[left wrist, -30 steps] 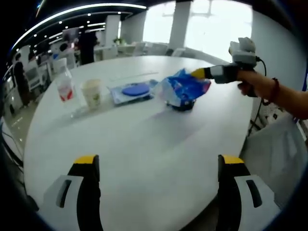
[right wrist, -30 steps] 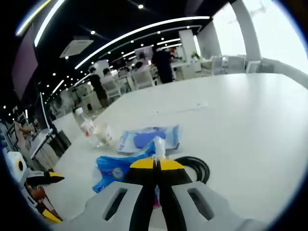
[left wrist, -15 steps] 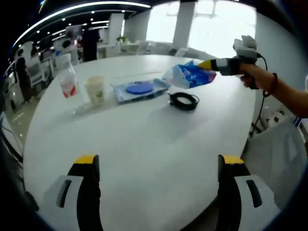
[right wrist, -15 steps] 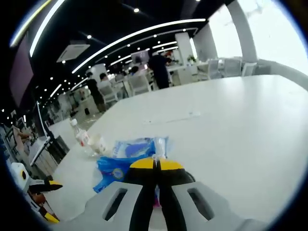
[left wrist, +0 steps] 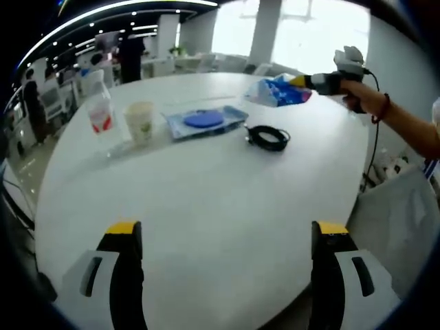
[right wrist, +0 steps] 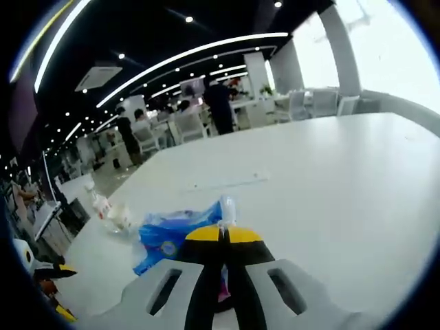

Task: Arrange the tabletop items into an orderly group along one side of the table until the central work area is clear of visible clutter.

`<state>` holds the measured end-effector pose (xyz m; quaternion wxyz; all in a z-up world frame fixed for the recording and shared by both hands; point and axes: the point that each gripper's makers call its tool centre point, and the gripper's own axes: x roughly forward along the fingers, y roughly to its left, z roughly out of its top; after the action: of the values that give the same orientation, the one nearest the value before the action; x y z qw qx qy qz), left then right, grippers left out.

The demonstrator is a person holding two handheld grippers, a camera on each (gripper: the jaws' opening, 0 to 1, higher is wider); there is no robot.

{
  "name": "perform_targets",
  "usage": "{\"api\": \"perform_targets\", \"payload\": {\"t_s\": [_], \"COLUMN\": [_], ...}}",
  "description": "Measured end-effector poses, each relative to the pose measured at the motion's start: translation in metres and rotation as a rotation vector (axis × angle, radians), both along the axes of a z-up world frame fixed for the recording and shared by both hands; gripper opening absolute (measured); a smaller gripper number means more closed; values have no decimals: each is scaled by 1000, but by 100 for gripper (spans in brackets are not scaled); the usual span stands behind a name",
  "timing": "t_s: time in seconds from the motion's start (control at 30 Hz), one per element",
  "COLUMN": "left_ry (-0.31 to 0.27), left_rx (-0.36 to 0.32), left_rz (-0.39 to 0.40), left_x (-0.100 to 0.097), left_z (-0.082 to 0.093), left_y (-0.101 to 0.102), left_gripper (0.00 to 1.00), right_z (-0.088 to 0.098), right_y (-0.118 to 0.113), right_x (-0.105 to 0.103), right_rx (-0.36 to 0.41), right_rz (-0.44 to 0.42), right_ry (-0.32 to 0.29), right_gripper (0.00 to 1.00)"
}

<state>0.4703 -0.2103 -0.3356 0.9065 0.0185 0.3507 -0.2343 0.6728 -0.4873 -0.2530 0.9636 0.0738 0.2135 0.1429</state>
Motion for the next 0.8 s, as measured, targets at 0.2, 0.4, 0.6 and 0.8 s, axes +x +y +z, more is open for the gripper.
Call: {"api": "perform_targets", "payload": {"t_s": [0.2, 0.4, 0.6, 0.8], "left_ry": [20, 11, -50, -73], "left_rx": [13, 41, 35, 0], "left_rz": [-5, -25, -25, -19], "left_x": [-2, 0, 9, 12], "left_z": [-5, -6, 4, 9], "left_y": [0, -1, 0, -3], "left_gripper": [99, 99, 99, 99], "right_z": [-2, -1, -6, -18], "right_y": [-15, -30, -42, -51], "right_x": [16, 32, 45, 57], "right_rx": [20, 25, 29, 46], "right_rz": [-30, -52, -69, -85], "right_ry": [0, -24, -34, -12], "right_gripper": [1, 1, 1, 1]}}
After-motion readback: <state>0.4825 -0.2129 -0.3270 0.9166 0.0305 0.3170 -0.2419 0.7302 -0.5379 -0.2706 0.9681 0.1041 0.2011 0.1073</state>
